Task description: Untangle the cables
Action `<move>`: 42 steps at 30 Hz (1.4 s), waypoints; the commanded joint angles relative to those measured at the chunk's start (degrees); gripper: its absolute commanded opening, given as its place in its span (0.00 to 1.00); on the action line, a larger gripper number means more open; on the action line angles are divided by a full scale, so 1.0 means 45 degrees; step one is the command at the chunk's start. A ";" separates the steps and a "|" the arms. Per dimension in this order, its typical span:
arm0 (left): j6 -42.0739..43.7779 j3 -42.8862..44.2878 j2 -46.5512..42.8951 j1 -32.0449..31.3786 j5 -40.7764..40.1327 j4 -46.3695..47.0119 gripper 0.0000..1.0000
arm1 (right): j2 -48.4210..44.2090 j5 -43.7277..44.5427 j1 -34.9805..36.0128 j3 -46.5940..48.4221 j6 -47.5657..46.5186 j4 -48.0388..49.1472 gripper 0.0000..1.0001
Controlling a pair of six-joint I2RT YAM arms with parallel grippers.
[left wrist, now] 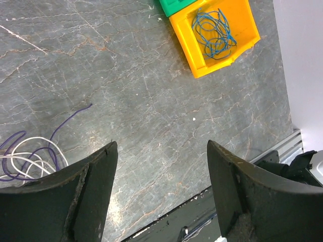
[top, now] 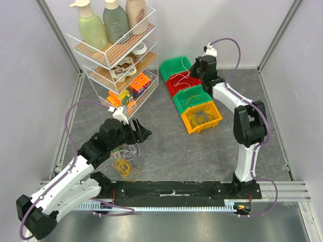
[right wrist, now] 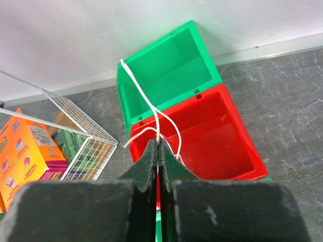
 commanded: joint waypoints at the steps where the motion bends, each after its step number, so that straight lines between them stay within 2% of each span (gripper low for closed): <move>1: 0.0225 -0.0140 -0.0005 0.0078 -0.0332 0.0022 0.77 | 0.0319 0.0303 0.0115 -0.0096 0.0603 0.0454 0.00; 8: -0.0108 -0.0139 -0.0083 0.0058 -0.0391 -0.0486 0.75 | -0.0403 0.1084 0.0624 -0.2227 0.0818 0.0825 0.00; 13: -0.0536 -0.0042 0.0228 0.0058 -0.0835 -0.1030 0.76 | -0.0385 0.1260 0.0760 -0.1878 0.0312 -0.0032 0.00; 15: -0.0868 0.0133 0.0559 0.0058 -0.1287 -0.1577 0.77 | -0.0287 0.1260 0.0799 -0.1546 -0.0020 -0.0326 0.02; 17: -0.1161 0.0328 0.0930 0.0058 -0.1833 -0.2260 0.77 | -0.0054 0.1338 0.0800 -0.0729 -0.0333 -0.0870 0.07; 19: -0.1435 0.0698 0.1379 0.0078 -0.2419 -0.3138 0.78 | 0.0433 0.1338 0.0799 0.0168 -0.0646 -0.1883 0.07; 21: -0.1495 0.0953 0.1751 0.0078 -0.2694 -0.3726 0.77 | 0.0825 0.1455 0.0799 0.1128 -0.0803 -0.2745 0.00; 22: -0.1495 0.1012 0.1791 0.0078 -0.2715 -0.3883 0.77 | 0.0943 0.1494 0.0780 0.1324 -0.0823 -0.2826 0.00; 28: -0.1651 0.0838 0.1129 0.0078 -0.2442 -0.3748 0.76 | 0.1606 0.1865 0.0741 0.2046 -0.0529 -0.2514 0.00; 39: -0.1397 0.0720 0.0386 0.0058 -0.2188 -0.3728 0.75 | 0.4420 0.2159 0.0448 0.6578 -0.1428 -0.3392 0.00; 42: -0.1358 0.0681 0.0385 0.0078 -0.2188 -0.3670 0.75 | 0.4149 0.2119 0.0409 0.6251 -0.1409 -0.3588 0.00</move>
